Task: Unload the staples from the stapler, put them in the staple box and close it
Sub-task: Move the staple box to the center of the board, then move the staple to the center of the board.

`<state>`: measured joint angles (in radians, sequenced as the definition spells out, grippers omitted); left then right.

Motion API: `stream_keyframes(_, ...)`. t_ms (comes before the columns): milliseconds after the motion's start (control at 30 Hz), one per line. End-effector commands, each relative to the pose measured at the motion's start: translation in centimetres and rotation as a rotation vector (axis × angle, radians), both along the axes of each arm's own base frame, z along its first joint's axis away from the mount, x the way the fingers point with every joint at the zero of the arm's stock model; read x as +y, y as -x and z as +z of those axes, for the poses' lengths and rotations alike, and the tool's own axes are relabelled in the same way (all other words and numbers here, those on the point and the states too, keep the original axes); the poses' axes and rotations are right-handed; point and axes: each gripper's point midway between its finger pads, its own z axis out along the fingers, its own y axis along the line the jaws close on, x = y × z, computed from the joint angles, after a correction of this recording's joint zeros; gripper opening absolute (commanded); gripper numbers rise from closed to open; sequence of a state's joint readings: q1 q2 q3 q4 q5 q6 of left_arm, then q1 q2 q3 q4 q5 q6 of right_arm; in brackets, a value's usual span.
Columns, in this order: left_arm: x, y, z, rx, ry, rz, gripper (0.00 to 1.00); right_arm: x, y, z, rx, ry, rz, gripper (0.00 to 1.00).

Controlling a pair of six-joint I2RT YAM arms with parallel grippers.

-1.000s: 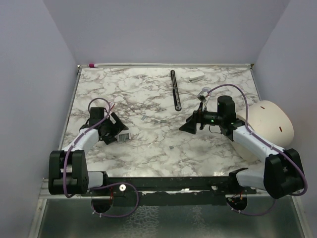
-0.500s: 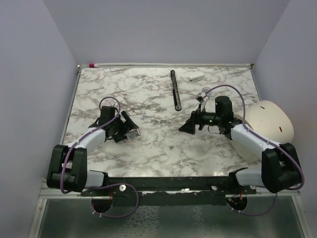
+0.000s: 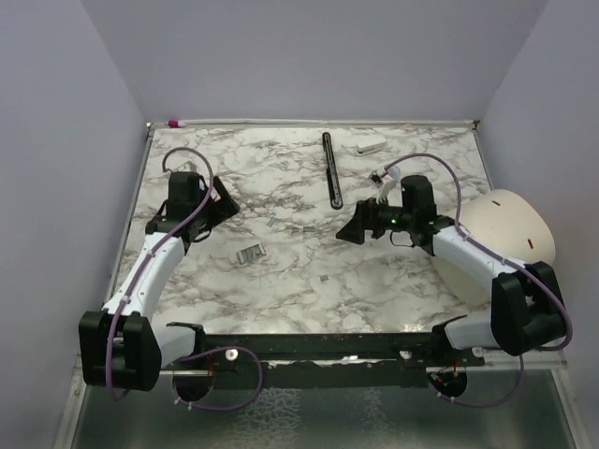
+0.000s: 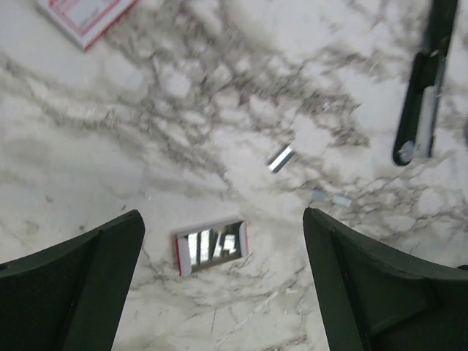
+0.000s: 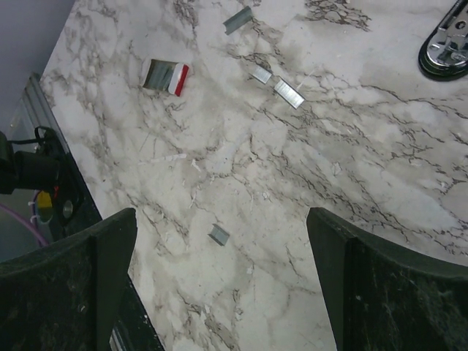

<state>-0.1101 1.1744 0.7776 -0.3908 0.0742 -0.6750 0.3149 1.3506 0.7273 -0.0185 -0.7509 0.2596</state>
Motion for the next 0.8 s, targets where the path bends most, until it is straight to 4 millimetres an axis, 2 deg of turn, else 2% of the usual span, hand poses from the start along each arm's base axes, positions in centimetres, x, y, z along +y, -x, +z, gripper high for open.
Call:
stream_keyframes(0, 0.0, -5.6, 9.4, -0.315, -0.047, -0.047, 0.93, 3.1, -0.7, -0.1, 0.027, 0.069, -0.029, 1.00)
stream_keyframes(67, -1.4, -7.9, 13.3, -0.435, -0.003, -0.081, 0.95, 5.8, -0.3, -0.4, 0.050, 0.089, -0.010, 1.00)
stream_keyframes(167, -3.3, -10.7, 18.3, -0.563, 0.000, -0.134, 0.96, 8.8, -1.3, -0.5, 0.008, 0.139, 0.013, 0.98)
stream_keyframes(233, -4.3, -12.0, 20.8, -0.624, -0.030, -0.176, 0.96, 9.2, -2.7, -1.2, -0.069, 0.230, 0.043, 0.95)
stream_keyframes(267, -4.6, -12.5, 21.5, -0.643, -0.044, -0.192, 0.96, 9.1, -3.7, -1.8, -0.108, 0.286, 0.058, 0.93)
stream_keyframes(333, -4.7, -13.3, 22.4, -0.664, -0.071, -0.212, 0.96, 8.9, -5.4, -1.8, -0.214, 0.360, 0.093, 0.92)
stream_keyframes(433, -4.5, -13.7, 20.8, -0.623, -0.109, -0.227, 0.96, 8.8, -6.9, -1.5, -0.282, 0.426, 0.119, 0.94)
stream_keyframes(500, -4.7, -13.4, 18.3, -0.573, -0.123, -0.264, 0.96, 8.2, -7.4, -1.3, -0.281, 0.470, 0.103, 0.95)
stream_keyframes(633, -5.6, -12.8, 11.1, -0.384, -0.183, -0.366, 0.95, 7.5, -6.5, -0.7, -0.270, 0.454, 0.100, 0.96)
stream_keyframes(767, -7.7, -12.9, 6.9, -0.246, -0.256, -0.452, 0.89, 6.1, -5.9, 0.4, -0.248, 0.387, 0.060, 0.96)
